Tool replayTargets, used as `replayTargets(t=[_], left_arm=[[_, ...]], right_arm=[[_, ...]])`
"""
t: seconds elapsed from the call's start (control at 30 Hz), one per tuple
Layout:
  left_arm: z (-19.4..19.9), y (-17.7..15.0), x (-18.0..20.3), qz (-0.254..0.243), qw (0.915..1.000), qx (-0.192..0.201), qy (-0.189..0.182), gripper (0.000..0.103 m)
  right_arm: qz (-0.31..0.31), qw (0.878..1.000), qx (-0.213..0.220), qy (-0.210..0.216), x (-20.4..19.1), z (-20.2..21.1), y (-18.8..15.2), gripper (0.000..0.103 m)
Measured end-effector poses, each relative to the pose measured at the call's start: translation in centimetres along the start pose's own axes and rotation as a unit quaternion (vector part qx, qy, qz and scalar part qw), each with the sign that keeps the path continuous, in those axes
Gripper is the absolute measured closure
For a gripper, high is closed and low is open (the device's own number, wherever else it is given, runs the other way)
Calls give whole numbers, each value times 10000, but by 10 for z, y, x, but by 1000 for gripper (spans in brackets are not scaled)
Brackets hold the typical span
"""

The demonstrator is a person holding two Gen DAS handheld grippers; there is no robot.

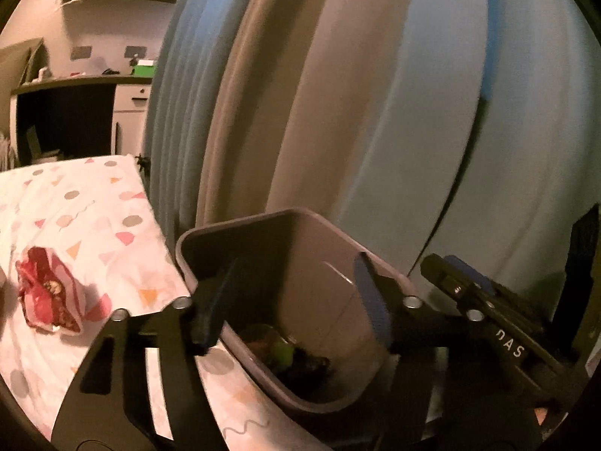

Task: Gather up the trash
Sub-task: 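Carry both items over the grey bin and open both tools to drop them, then move both tools back over the table toward the blue foam sleeve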

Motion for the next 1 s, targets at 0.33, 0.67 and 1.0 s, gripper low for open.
replayTargets(t=[0.33, 0.67, 1.0], left_arm=[[53, -2, -30, -57, 9931, 272, 1136, 17], [144, -17, -84, -86, 9686, 534, 2429, 16], [256, -44, -169, 344, 9321, 709, 3535, 16]], right_arm=[[112, 9996, 248, -19, -17, 29, -1, 30], [380, 9985, 307, 246, -55, 50, -12, 17], [645, 9937, 76, 916, -132, 63, -41, 17]])
Point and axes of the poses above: each gripper's, at about its wrist camera, not at the fingertips, and z roughly against the way its jaws point, x to its right, y to its top, the point moved 9 cm from there along -z, roughly the way its jaws point, and after that the axes turned 3 degrees about x, right-handed, at the moved point
